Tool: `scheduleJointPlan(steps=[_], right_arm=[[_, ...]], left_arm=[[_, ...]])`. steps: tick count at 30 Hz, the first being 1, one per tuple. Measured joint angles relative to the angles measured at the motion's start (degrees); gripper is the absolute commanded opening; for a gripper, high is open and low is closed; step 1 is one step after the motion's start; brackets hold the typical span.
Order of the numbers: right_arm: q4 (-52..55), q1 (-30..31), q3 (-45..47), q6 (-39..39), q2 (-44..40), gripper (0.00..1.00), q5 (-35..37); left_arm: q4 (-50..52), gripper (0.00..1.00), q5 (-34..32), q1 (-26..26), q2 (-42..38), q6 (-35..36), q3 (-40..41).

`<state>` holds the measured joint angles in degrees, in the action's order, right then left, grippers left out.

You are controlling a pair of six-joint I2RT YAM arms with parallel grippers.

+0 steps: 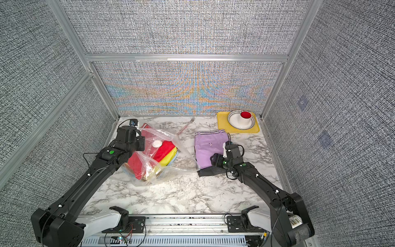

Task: Take the trousers out of the vacuum bag
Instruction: Place the trousers at the center of the board.

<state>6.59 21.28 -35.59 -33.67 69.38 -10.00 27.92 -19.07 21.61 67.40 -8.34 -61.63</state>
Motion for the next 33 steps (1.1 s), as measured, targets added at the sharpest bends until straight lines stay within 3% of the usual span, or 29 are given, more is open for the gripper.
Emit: scheduleJointPlan(steps=[11, 17, 21, 25, 27, 33], right_arm=[[-5.62, 9.11, 2.27, -5.11, 4.96, 0.83, 2.23], [-9.22, 11.06, 0.17, -6.05, 8.96, 0.77, 3.91], [-10.21, 11.85, -1.14, -6.23, 10.88, 0.55, 5.01], [-10.60, 12.44, -1.51, -6.40, 10.38, 0.18, 5.18], [-10.56, 12.46, -1.53, -6.49, 9.33, 0.07, 5.18], [-8.02, 12.44, -3.21, -6.38, 5.51, 0.00, 5.18]], left_arm=[[-0.02, 0.00, 1.05, 0.00, -0.96, -0.07, 0.17], [-0.04, 0.00, 1.03, 0.00, -2.23, -0.24, 0.57], [0.04, 0.00, 1.01, 0.00, -3.02, -0.28, 0.76], [0.24, 0.00, 0.92, 0.00, -4.15, -0.26, 0.79], [0.35, 0.00, 0.59, 0.00, -4.70, -0.24, 0.79], [0.44, 0.00, -0.07, -0.04, -5.14, 0.39, 0.68]])
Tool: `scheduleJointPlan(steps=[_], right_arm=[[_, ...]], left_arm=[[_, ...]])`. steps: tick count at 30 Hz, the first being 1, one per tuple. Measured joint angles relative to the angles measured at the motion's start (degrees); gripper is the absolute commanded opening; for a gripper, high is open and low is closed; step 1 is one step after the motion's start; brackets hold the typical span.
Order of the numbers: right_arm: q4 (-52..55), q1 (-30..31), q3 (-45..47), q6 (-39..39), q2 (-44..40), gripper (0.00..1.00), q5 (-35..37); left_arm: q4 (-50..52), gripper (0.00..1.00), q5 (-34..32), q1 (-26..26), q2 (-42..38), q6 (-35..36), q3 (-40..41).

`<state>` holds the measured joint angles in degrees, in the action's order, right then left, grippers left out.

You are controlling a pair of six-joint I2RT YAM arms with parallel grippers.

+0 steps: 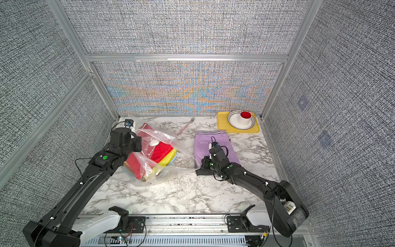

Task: Take the trousers out of the vacuum bag
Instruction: Place the trousers at the center of the board.

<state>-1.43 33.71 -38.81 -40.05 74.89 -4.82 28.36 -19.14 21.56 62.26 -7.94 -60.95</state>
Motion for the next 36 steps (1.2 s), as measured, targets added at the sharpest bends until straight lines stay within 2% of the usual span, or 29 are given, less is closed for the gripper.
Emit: scheduleJointPlan(steps=[7, 17, 20, 27, 28, 33, 36], right_arm=[[1.64, 0.00, -1.70, 0.15, -1.09, 0.00, -1.79], [0.33, 0.22, 2.21, -1.16, -0.20, 0.02, -6.14], [-0.37, 0.28, 2.95, -1.16, 0.74, 0.12, -7.17], [4.83, 1.81, 0.63, 0.81, 4.33, 0.54, -9.01], [6.01, 1.95, 0.11, 1.44, 3.98, 0.57, -8.81], [15.58, 2.01, -3.28, 5.35, -1.14, 0.57, -4.94], [21.31, 2.03, -6.16, 7.41, -5.42, 0.48, -2.56]], left_arm=[[-0.02, 0.00, 0.02, 0.00, 0.63, 0.04, -0.52], [-0.02, 0.00, 0.04, -0.02, 0.63, 0.46, -0.74], [0.00, 0.00, 0.11, -0.02, 0.90, 0.48, -1.07], [0.04, 0.00, 0.26, -0.02, 1.25, 1.25, -2.67], [0.07, 0.00, 0.26, -0.02, 1.25, 1.55, -2.99], [0.15, 0.00, 0.26, -0.02, 1.01, 1.92, -3.80], [0.31, 0.00, 0.26, -0.02, 0.83, 1.95, -3.87]])
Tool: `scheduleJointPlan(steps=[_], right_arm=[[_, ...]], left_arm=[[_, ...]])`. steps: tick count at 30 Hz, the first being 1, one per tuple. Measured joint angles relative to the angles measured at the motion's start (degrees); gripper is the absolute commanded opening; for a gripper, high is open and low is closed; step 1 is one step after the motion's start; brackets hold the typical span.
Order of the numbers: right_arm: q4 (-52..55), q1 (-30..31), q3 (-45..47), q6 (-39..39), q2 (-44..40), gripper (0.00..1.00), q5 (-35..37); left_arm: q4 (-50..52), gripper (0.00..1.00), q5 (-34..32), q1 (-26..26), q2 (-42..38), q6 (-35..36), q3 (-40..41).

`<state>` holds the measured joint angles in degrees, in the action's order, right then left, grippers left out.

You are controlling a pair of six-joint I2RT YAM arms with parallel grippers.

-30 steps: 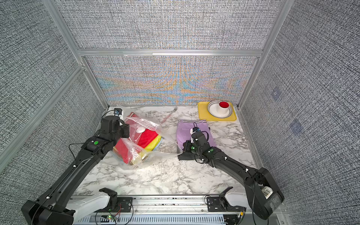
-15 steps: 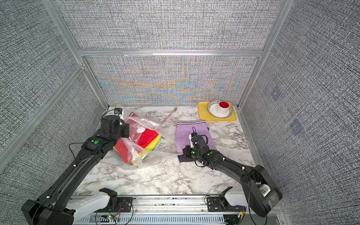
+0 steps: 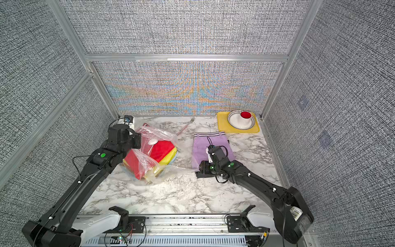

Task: Take the trousers out of the vacuum bag
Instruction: Place the trousers at the center of the board.

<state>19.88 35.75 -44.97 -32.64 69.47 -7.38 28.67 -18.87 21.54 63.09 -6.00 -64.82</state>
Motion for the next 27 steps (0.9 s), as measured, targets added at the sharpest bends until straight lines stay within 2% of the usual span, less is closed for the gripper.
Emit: scheduleJointPlan(steps=[5, 10, 17, 27], right_arm=[[2.75, -0.37, -3.54, 2.23, -3.91, 0.37, 3.37], [0.85, -3.30, -3.23, 3.39, -0.48, 0.27, 5.97], [-4.76, -4.98, 1.38, 3.17, 7.41, 0.25, 5.31], [-7.52, -3.52, 10.86, 0.96, 6.45, 0.25, 3.52]], left_arm=[[0.04, 0.00, 0.20, 0.00, 0.00, 0.00, 0.00], [0.07, 0.00, 1.03, 0.00, -0.02, -0.04, -0.22], [0.11, 0.00, 1.81, 0.00, -1.84, -0.02, -0.55], [1.44, 0.00, 5.99, -0.02, -2.10, 1.42, -0.61]])
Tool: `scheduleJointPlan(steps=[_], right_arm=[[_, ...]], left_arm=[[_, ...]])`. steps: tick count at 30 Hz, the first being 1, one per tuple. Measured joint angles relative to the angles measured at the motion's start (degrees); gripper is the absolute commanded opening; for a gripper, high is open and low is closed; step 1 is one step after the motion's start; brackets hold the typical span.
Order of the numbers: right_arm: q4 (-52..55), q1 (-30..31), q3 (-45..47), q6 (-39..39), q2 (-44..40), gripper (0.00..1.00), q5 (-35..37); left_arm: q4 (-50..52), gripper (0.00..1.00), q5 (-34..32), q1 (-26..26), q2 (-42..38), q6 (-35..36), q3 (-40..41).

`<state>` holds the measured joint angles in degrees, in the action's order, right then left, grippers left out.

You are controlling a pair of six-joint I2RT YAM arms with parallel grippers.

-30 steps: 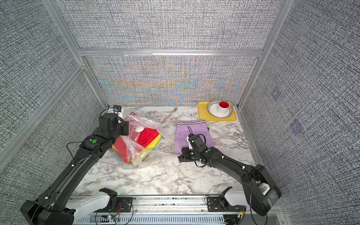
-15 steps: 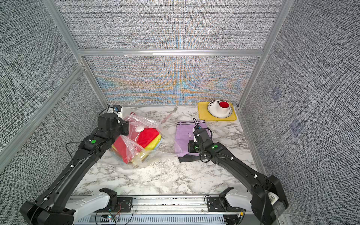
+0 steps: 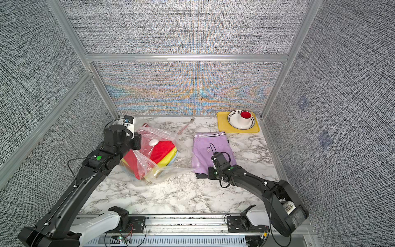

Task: Take the trousers out of the vacuum bag
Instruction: Place the trousers at the center of the board, then take out the trousers from the vacuum bag.

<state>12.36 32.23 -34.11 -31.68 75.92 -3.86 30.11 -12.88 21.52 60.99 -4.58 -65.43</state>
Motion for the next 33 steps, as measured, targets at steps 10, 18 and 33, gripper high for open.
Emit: scheduleJointPlan(steps=[10, 18, 33], right_arm=[[2.99, 1.36, -9.97, 1.01, -11.89, 0.59, -2.36], [0.28, 6.71, -19.04, 2.84, -11.63, 0.62, -6.91], [-11.54, 17.94, -25.70, 3.63, 10.36, 0.62, -9.97]], left_arm=[[-0.04, 0.00, 7.58, -0.02, -0.39, 2.36, 0.52], [-0.61, 0.00, 16.31, 0.00, 0.59, 3.08, 0.52], [-1.68, 0.00, 25.16, 1.97, 7.85, 0.07, -6.34]])
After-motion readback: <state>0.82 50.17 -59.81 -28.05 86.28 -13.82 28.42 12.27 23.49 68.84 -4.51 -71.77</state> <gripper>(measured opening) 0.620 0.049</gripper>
